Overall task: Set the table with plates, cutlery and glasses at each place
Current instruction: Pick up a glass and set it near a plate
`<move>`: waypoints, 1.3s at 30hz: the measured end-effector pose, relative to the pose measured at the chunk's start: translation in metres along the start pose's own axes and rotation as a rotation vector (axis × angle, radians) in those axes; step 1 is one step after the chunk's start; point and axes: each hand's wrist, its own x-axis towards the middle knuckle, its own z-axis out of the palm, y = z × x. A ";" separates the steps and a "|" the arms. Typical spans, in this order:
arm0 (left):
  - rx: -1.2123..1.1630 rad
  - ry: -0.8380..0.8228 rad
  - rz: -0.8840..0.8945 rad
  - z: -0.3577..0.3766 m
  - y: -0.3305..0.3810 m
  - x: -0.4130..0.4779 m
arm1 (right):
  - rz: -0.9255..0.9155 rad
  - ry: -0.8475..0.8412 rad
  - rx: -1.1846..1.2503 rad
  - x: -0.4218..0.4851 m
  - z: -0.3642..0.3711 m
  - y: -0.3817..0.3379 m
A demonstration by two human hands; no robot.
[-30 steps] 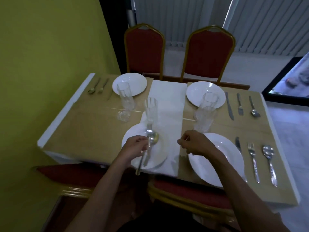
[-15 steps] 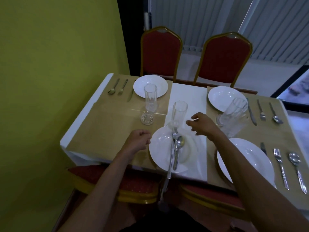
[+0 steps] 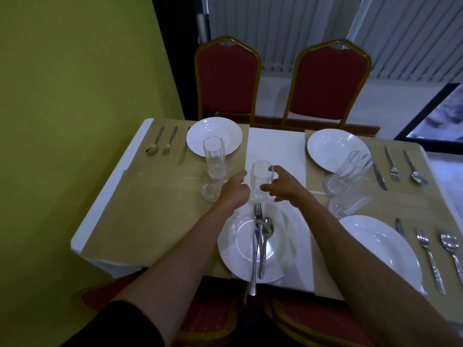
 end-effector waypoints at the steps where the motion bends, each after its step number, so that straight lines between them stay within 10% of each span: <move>1: -0.005 -0.017 0.013 0.001 0.003 0.004 | -0.007 0.002 -0.001 0.001 0.001 -0.001; 14: -0.155 0.203 0.077 -0.077 -0.026 0.012 | -0.192 -0.015 -0.017 0.013 0.040 -0.068; 39: -0.153 0.122 -0.037 -0.117 -0.079 0.022 | -0.065 -0.012 -0.116 0.030 0.107 -0.099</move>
